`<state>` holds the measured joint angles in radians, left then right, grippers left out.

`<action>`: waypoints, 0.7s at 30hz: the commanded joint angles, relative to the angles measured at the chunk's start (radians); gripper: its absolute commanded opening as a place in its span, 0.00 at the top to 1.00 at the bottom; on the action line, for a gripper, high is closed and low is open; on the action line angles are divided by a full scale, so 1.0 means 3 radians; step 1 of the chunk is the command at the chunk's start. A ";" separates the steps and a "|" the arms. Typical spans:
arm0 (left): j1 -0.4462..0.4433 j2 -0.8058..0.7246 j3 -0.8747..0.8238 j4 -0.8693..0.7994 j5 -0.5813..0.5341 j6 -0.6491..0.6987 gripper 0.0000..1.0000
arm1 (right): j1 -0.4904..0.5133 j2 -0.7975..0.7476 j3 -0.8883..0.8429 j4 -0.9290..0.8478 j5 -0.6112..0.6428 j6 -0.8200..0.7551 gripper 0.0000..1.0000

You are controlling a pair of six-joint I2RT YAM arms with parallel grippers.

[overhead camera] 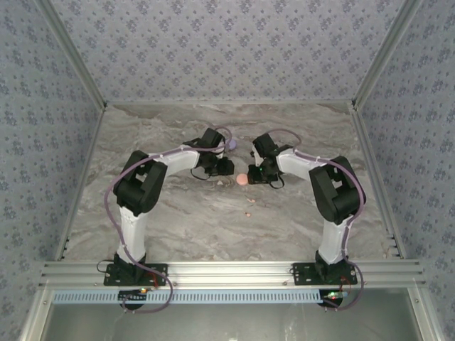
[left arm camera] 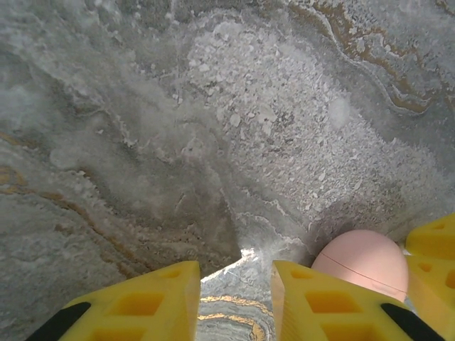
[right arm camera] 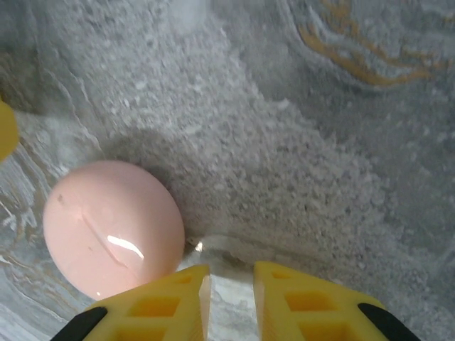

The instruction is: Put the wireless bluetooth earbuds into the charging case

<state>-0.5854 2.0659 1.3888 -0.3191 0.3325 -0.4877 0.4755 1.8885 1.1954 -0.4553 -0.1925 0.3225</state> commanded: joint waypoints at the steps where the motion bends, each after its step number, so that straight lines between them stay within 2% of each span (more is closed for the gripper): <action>1: -0.0029 0.0077 0.0075 -0.0145 0.0067 0.0081 0.69 | 0.0006 0.0133 0.0155 -0.0098 -0.0006 0.0035 0.74; 16: -0.0117 -0.0094 -0.0167 -0.0135 0.0188 0.0072 0.71 | 0.0064 0.0327 0.0377 -0.0195 0.0028 -0.0022 0.73; 21: -0.0115 -0.0160 -0.0190 -0.0226 0.0039 0.0071 0.70 | 0.0064 0.0291 0.0371 -0.0226 0.0110 -0.0022 0.73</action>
<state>-0.6079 2.0510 1.3567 -0.3130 0.3527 -0.4759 0.4862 1.9553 1.2877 -0.4946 -0.1833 0.3218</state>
